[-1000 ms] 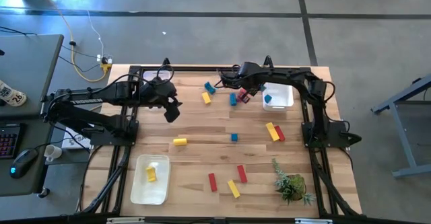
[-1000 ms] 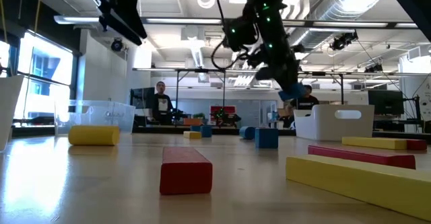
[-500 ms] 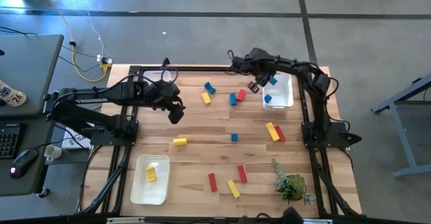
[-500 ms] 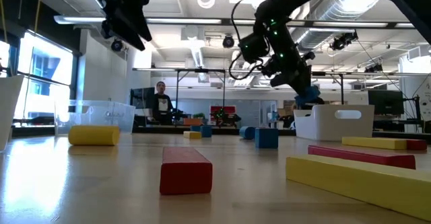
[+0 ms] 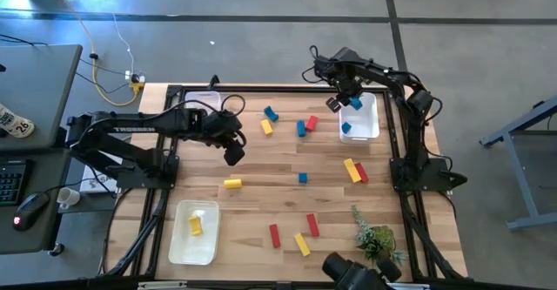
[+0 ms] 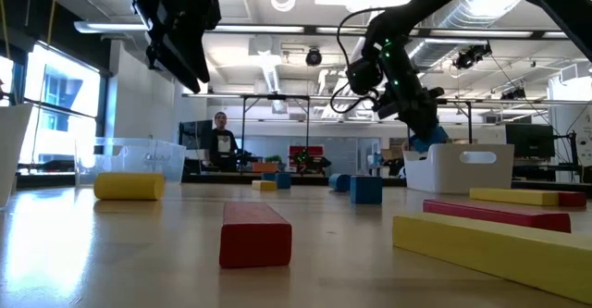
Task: Sort & place blocks by color
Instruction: Put the blue block into the top white bin
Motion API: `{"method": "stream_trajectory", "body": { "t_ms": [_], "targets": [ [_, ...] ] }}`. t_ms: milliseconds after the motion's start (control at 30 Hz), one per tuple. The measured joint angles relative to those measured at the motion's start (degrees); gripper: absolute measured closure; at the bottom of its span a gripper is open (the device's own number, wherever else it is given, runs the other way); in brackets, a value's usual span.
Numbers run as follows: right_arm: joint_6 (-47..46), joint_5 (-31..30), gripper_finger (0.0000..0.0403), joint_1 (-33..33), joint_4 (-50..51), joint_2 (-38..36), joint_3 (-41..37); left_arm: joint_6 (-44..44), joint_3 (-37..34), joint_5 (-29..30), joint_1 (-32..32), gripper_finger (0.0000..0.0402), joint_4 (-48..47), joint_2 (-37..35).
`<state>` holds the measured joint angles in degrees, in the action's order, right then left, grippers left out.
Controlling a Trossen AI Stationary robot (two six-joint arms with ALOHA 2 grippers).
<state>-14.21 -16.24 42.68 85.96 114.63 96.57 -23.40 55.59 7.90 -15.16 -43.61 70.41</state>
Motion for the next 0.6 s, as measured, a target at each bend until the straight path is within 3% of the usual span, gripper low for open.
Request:
{"method": "stream_trajectory", "body": {
  "t_ms": [467,600],
  "targets": [
    [2.6,-0.6,0.0304,-0.5,4.0,-0.2,-0.2,-0.5,0.0,-0.4,0.3,0.0190,0.0,0.2],
    [2.7,-0.2,0.0304,-1.5,-0.5,-6.3,-8.6,-0.6,0.0,-0.2,0.3,0.0190,0.0,0.2]
  ]
}}
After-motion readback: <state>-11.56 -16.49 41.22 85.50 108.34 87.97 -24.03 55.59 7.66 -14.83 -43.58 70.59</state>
